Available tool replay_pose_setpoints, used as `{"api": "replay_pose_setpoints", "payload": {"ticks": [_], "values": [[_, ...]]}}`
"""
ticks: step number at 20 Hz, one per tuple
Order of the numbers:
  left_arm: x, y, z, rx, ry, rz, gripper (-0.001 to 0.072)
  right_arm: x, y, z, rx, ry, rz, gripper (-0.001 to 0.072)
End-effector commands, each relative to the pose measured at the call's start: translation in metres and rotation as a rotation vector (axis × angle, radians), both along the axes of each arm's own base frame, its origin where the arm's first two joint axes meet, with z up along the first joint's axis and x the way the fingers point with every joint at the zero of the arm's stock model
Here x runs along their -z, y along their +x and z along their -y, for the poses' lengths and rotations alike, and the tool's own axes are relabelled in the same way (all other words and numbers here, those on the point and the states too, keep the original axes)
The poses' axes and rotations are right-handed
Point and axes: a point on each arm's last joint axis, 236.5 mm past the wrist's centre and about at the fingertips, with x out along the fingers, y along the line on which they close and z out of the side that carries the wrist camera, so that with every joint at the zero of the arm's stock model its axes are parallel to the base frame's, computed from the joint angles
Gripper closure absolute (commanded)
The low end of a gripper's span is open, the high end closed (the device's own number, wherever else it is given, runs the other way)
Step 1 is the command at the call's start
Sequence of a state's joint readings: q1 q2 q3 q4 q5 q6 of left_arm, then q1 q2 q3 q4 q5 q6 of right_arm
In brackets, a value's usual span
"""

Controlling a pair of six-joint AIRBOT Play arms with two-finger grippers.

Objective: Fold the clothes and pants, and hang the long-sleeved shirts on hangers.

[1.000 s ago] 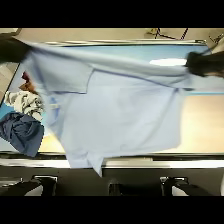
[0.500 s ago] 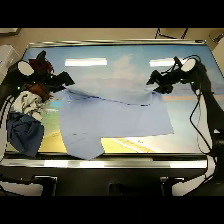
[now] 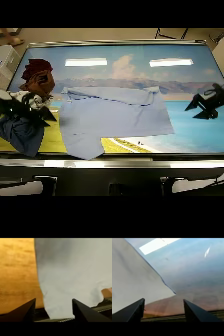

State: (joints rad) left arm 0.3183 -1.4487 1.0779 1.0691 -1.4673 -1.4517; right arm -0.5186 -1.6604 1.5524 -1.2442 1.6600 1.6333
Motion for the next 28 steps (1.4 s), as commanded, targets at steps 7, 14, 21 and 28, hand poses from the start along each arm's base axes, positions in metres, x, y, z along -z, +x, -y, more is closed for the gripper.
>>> {"api": "replay_pose_setpoints", "payload": {"ticks": [7, 14, 21, 28], "values": [[0.05, -0.027, 0.038, -0.101, -0.179, 0.076, 0.0259, 0.016, -0.037, -0.018, -0.028, 0.09, -0.036, 0.0152], [0.066, -0.025, 0.06, -0.04, -0.153, 0.069, 0.0419, 0.019, -0.04, -0.016, -0.028, 0.083, -0.045, 0.0151], [0.057, -0.036, 0.071, 0.011, -0.188, 0.05, 0.0682, 0.065, -0.065, -0.032, -0.023, 0.117, -0.098, 0.0149], [0.045, -0.029, 0.069, 0.014, -0.175, 0.101, 0.0683, 0.084, -0.051, -0.057, -0.038, 0.214, -0.051, 0.0151]]}}
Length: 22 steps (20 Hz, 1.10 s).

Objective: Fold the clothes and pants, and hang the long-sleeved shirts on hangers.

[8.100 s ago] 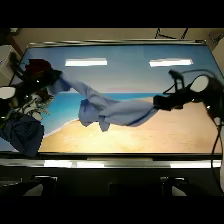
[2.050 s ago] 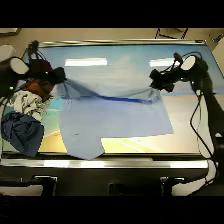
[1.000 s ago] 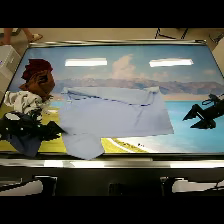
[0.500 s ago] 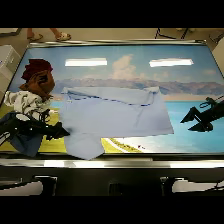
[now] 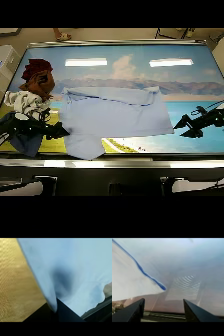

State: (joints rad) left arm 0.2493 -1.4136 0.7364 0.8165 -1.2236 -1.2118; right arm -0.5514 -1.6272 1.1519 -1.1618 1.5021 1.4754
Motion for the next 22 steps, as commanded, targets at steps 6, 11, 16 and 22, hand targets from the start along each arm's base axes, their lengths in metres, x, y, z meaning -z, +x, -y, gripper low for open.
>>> {"api": "replay_pose_setpoints", "payload": {"ticks": [6, 11, 16, 22], "values": [[-0.011, 0.003, 0.001, -0.002, 0.001, 0.034, 0.0682, 0.018, 0.02, -0.057, -0.15, 0.031, 0.035, 0.0351], [-0.037, 0.025, -0.004, 0.024, -0.001, 0.105, 0.0684, -0.016, 0.027, -0.066, -0.24, 0.027, 0.113, 0.067], [-0.222, 0.126, -0.043, -0.017, 0.15, 0.652, 0.0684, -0.19, 0.12, -0.033, -0.237, -0.244, 0.648, 0.067], [-0.595, 0.058, -0.044, -0.137, 0.424, 1.616, 0.0683, -0.543, 0.072, -0.03, -0.119, -0.778, 1.549, 0.067]]}}
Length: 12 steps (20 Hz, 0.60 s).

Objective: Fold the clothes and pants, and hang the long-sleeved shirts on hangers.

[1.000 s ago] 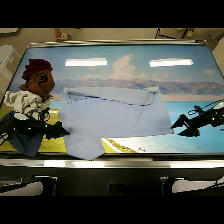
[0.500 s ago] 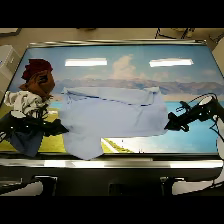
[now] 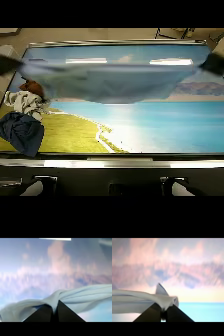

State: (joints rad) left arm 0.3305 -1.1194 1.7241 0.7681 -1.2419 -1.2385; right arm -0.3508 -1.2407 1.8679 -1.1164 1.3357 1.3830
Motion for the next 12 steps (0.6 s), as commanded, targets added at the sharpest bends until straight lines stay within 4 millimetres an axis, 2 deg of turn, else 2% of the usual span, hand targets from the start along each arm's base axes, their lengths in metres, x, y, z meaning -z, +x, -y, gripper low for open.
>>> {"api": "replay_pose_setpoints", "payload": {"ticks": [1, 4, 7, 8, 10, 12], "values": [[-0.175, -0.096, 0.021, -0.062, 0.123, 0.483, 0.0682, -0.173, -0.086, -0.013, 0.081, -0.192, 0.474, 0.067], [-0.212, -0.154, 0.041, -0.075, 0.133, 0.619, 0.0682, -0.211, -0.151, -0.027, 0.114, -0.257, 0.591, 0.067], [-0.245, -0.189, 0.046, -0.113, 0.121, 0.756, 0.0684, -0.25, -0.191, -0.03, 0.182, -0.259, 0.741, 0.067], [-0.253, -0.197, 0.046, -0.124, 0.114, 0.791, 0.0684, -0.26, -0.2, -0.03, 0.201, -0.252, 0.783, 0.0671], [-0.255, -0.2, 0.046, -0.127, 0.113, 0.803, 0.0684, -0.274, -0.206, -0.03, 0.218, -0.237, 0.843, 0.0671], [-0.251, -0.191, 0.04, -0.145, 0.102, 0.772, 0.0684, -0.272, -0.198, -0.026, 0.222, -0.236, 0.832, 0.0671]]}}
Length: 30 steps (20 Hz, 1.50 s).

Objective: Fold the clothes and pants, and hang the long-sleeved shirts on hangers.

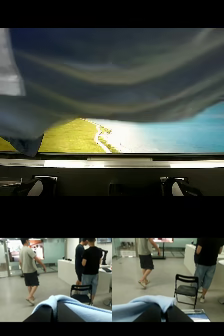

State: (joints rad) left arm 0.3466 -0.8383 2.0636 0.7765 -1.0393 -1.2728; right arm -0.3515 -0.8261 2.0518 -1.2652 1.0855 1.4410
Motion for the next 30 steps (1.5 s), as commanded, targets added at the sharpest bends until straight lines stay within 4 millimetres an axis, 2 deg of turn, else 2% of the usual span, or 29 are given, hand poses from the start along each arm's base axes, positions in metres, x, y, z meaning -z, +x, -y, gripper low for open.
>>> {"api": "replay_pose_setpoints", "payload": {"ticks": [1, 2, 3, 4, 5, 7, 8, 10, 12, 14, 16, 17, 18, 20, 22, 24, 28, 30], "values": [[0.0, 0.004, -0.01, -0.041, -0.023, -0.01, 0.0684, -0.003, 0.002, 0.006, 0.017, 0.026, 0.015, 0.0671], [0.017, 0.022, -0.018, -0.057, -0.017, -0.086, 0.0684, 0.016, 0.019, 0.01, 0.011, 0.054, -0.063, 0.0671], [0.044, 0.044, -0.024, -0.05, -0.025, -0.2, 0.0684, 0.047, 0.042, 0.016, 0.003, 0.079, -0.185, 0.0671], [0.084, 0.073, -0.029, -0.024, -0.051, -0.356, 0.0684, 0.089, 0.068, 0.022, -0.011, 0.116, -0.349, 0.0672], [0.132, 0.1, -0.033, 0.009, -0.071, -0.525, 0.0684, 0.138, 0.091, 0.028, -0.028, 0.165, -0.528, 0.0672], [0.235, 0.147, -0.029, 0.096, -0.111, -0.84, 0.0684, 0.253, 0.129, 0.034, -0.082, 0.269, -0.925, 0.0673], [0.286, 0.165, -0.02, 0.141, -0.125, -0.963, 0.0684, 0.309, 0.145, 0.036, -0.099, 0.325, -1.088, 0.0673], [0.389, 0.193, 0.003, 0.209, -0.149, -1.169, 0.0684, 0.408, 0.167, 0.037, -0.079, 0.344, -1.326, 0.0674], [0.48, 0.212, 0.022, 0.209, -0.208, -1.321, 0.0683, 0.49, 0.184, 0.027, -0.064, 0.319, -1.482, 0.0673], [0.55, 0.233, 0.031, 0.173, -0.248, -1.411, 0.0683, 0.548, 0.213, 0.01, -0.045, 0.355, -1.524, 0.0672], [0.583, 0.261, 0.032, 0.152, -0.316, -1.428, 0.0682, 0.58, 0.251, 0.004, -0.009, 0.422, -1.45, 0.0671], [0.59, 0.279, 0.028, 0.135, -0.35, -1.409, 0.0682, 0.585, 0.271, 0.003, -0.002, 0.465, -1.379, 0.0671], [0.591, 0.296, 0.023, 0.118, -0.361, -1.38, 0.0682, 0.583, 0.292, 0.006, 0.008, 0.495, -1.292, 0.067], [0.58, 0.332, 0.01, 0.069, -0.372, -1.277, 0.0682, 0.564, 0.332, 0.023, 0.058, 0.546, -1.086, 0.0671], [0.568, 0.36, -0.002, 0.018, -0.387, -1.177, 0.0682, 0.546, 0.357, 0.039, 0.082, 0.597, -0.936, 0.0672], [0.573, 0.371, -0.003, -0.009, -0.392, -1.143, 0.0682, 0.553, 0.36, 0.054, 0.107, 0.611, -0.921, 0.0672], [0.61, 0.369, 0.023, 0.018, -0.358, -1.203, 0.0682, 0.609, 0.338, 0.051, 0.129, 0.639, -1.099, 0.0672], [0.616, 0.371, 0.03, 0.018, -0.354, -1.204, 0.0682, 0.616, 0.339, 0.048, 0.122, 0.668, -1.105, 0.0671]]}}
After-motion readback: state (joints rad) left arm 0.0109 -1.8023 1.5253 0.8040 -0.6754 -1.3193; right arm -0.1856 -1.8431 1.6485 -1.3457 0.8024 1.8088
